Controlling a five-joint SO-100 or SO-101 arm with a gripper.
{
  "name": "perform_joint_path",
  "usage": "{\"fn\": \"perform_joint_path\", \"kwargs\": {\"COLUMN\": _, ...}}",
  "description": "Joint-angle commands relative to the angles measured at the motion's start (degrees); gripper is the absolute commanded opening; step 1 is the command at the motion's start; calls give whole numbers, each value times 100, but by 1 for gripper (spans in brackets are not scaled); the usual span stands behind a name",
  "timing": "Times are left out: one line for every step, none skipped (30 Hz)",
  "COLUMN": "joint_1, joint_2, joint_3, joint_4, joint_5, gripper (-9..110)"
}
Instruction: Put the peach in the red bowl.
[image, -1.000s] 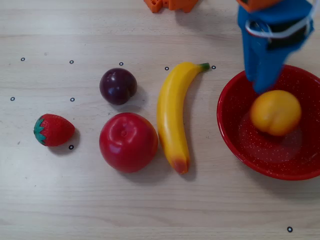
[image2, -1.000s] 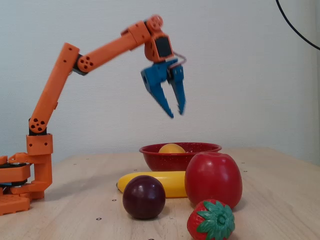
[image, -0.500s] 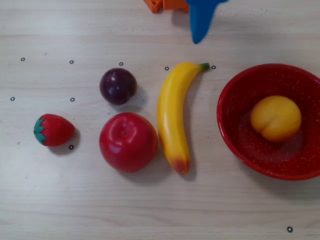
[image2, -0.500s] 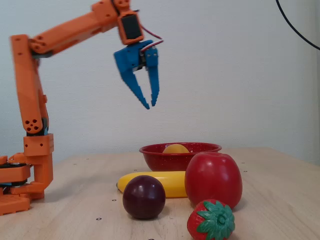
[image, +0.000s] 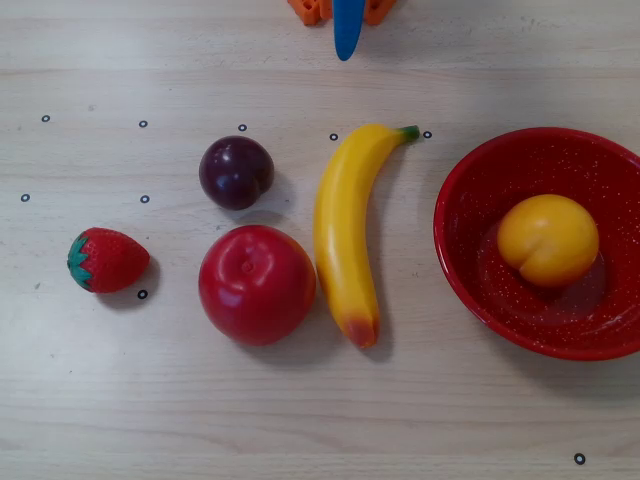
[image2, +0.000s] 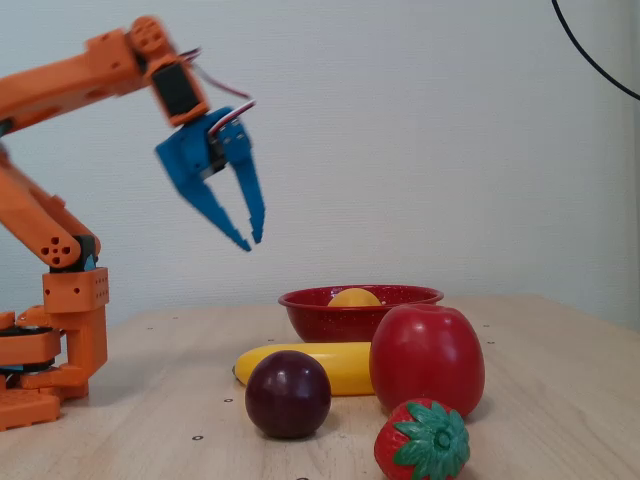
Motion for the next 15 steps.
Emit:
{"fn": "perform_joint_path", "kwargs": {"joint_1": -132, "joint_2": 1063, "joint_3": 650, "joint_4": -483, "joint_5": 167, "gripper": 0}}
{"fn": "perform_joint_path", "kwargs": {"joint_1": -149, "joint_2": 1459, "joint_3": 1046, "joint_4": -668, "joint_5": 149, "gripper": 0}}
{"fn": "perform_joint_path", "kwargs": {"joint_1": -158, "joint_2": 1863, "joint_3": 1433, "joint_4": -826, "joint_5": 132, "gripper": 0}}
{"fn": "perform_joint_path", "kwargs": {"joint_1": -167, "joint_2": 2232, "joint_3": 1802, "joint_4": -949, "joint_5": 114, "gripper": 0}}
{"fn": "perform_joint_path", "kwargs": {"joint_1": -176, "joint_2": 2558, "joint_3": 2118, "joint_4": -1046, "joint_5": 70, "gripper": 0}}
{"fn": "perform_joint_path", "kwargs": {"joint_1": -193, "joint_2": 2848, "joint_3": 2417, "joint_4": -1090, "joint_5": 26, "gripper": 0}}
{"fn": "perform_joint_path", "kwargs": {"joint_1": -193, "joint_2": 3129, "joint_3": 2698, "joint_4": -1160, "joint_5": -18, "gripper": 0}}
{"fn": "perform_joint_path", "kwargs": {"joint_1": -220, "joint_2": 3393, "joint_3": 2979, "joint_4": -1266, "joint_5": -97, "gripper": 0}}
{"fn": "perform_joint_path", "kwargs": {"joint_1": -264, "joint_2": 3630, "joint_3": 3252, "joint_4": -1389, "joint_5": -185, "gripper": 0}}
{"fn": "perform_joint_path", "kwargs": {"joint_1": -299, "joint_2": 3841, "joint_3": 3516, "joint_4": -1529, "joint_5": -290, "gripper": 0}}
{"fn": "perform_joint_path", "kwargs": {"joint_1": -334, "joint_2": 4052, "joint_3": 3788, "joint_4": -1714, "joint_5": -396, "gripper": 0}}
{"fn": "perform_joint_path", "kwargs": {"joint_1": -352, "joint_2": 4219, "joint_3": 4052, "joint_4": -1872, "joint_5": -457, "gripper": 0}}
{"fn": "perform_joint_path", "kwargs": {"joint_1": -352, "joint_2": 4386, "joint_3": 4315, "joint_4": -2039, "joint_5": -510, "gripper": 0}}
{"fn": "perform_joint_path", "kwargs": {"joint_1": -352, "joint_2": 4553, "joint_3": 4597, "joint_4": -2215, "joint_5": -571, "gripper": 0}}
{"fn": "perform_joint_path", "kwargs": {"joint_1": -352, "joint_2": 4685, "joint_3": 4834, "joint_4": -2364, "joint_5": -624, "gripper": 0}}
